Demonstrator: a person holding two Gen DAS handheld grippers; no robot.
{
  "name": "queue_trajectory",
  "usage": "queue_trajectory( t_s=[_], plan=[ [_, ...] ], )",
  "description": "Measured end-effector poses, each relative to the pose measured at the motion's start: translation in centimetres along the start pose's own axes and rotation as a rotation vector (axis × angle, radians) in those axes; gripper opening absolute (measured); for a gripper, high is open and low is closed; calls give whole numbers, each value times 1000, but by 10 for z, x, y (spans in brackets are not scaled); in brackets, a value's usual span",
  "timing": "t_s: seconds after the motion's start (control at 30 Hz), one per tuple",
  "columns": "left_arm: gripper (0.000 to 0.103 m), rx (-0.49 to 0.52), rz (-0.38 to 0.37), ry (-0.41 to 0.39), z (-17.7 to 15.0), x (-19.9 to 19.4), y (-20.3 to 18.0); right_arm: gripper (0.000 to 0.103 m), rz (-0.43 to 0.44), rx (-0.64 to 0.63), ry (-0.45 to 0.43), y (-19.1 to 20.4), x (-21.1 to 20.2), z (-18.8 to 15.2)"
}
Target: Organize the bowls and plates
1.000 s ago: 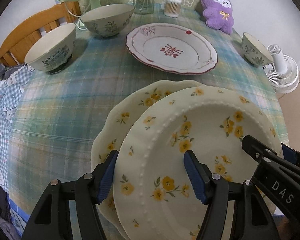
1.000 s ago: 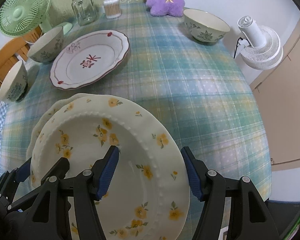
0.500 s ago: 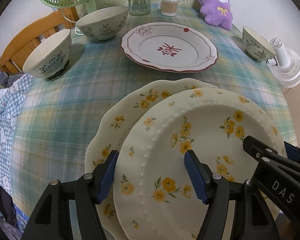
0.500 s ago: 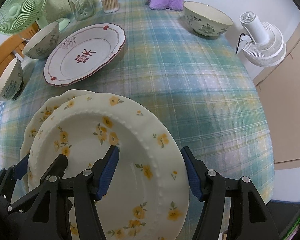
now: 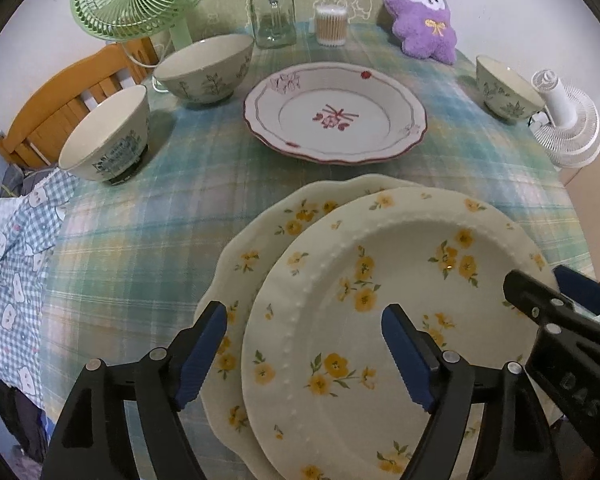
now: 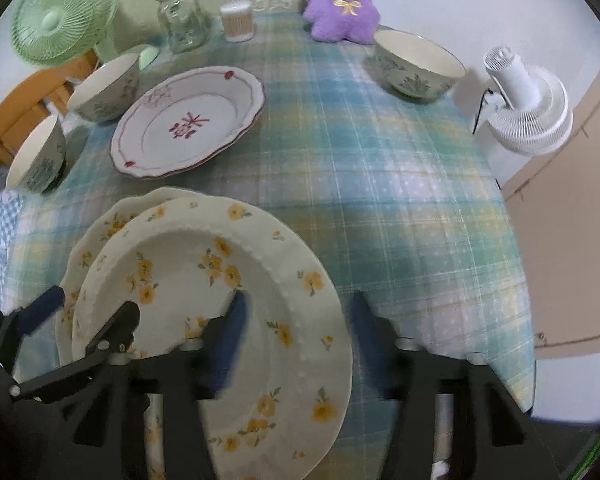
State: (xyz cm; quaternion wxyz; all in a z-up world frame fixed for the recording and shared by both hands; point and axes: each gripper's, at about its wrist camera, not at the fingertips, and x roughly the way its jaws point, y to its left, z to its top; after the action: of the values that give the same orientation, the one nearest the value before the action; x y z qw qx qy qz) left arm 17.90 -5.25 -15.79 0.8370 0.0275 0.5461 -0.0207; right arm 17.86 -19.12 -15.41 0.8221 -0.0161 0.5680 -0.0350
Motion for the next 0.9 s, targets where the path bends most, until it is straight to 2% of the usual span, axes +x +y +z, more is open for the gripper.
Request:
queue_trajectory(
  t_s=[0.17,0.63,0.8,0.9],
  plan=[
    [82,-15,-13,-21,3,-7,7,45,0,3,21,4,5,-3],
    [82,-22,-20,-5,-6,-4,29,45,-25,8,30,24,13,-1],
    [82,-21,-29,-1,-7,-3,33,49,-35,25,35,26,14,0],
    [82,-15,-37,-3,-6,-3,34,58,23,44,42,22,13,0]
  ],
)
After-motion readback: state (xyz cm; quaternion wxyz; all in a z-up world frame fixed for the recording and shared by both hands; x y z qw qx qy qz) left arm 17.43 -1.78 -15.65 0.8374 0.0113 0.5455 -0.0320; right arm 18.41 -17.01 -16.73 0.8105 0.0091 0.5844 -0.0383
